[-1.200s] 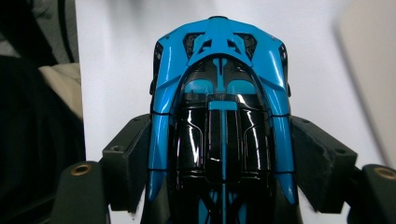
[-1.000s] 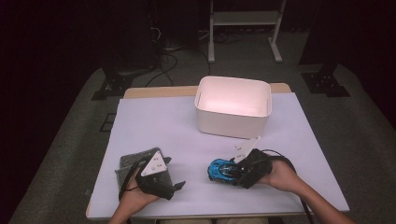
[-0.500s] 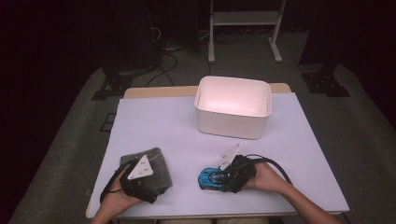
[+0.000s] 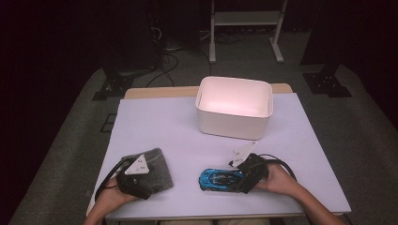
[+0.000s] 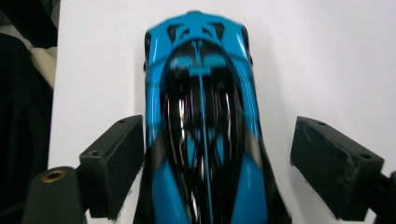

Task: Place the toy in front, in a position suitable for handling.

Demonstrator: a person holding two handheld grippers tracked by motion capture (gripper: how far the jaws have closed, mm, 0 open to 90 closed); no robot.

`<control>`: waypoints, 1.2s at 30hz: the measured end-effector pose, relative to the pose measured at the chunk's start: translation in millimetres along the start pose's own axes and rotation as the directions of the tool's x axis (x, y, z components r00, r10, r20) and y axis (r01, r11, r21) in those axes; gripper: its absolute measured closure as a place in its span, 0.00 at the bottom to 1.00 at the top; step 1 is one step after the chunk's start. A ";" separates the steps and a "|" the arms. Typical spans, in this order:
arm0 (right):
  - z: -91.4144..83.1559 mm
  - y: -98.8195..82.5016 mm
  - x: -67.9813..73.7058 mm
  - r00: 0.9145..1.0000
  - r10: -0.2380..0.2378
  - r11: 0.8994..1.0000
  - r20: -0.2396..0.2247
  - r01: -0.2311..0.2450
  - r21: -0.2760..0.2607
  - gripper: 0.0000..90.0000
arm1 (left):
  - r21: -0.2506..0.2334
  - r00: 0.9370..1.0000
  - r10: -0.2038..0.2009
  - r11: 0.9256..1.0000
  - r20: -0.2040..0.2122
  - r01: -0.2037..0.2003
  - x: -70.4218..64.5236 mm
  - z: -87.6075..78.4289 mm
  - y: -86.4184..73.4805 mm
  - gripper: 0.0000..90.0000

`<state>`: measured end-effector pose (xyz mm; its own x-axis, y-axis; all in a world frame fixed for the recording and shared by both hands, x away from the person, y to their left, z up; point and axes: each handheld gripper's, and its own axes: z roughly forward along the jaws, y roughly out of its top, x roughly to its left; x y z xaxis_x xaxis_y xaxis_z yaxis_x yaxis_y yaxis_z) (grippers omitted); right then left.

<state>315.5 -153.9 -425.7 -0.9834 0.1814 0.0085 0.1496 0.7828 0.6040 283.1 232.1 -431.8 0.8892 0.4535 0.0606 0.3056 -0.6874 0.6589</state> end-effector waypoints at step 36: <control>9.4 -34.5 6.3 1.000 -0.001 0.998 0.009 0.001 -0.056 0.25 | -0.140 0.974 0.112 0.987 0.197 -0.085 -10.8 36.9 85.4 0.88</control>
<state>305.1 -174.2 -454.0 -0.9825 0.1860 0.0007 0.1422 0.7485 0.6478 312.2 147.5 -403.9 0.9672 0.2534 -0.0148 0.1785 -0.6374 0.7495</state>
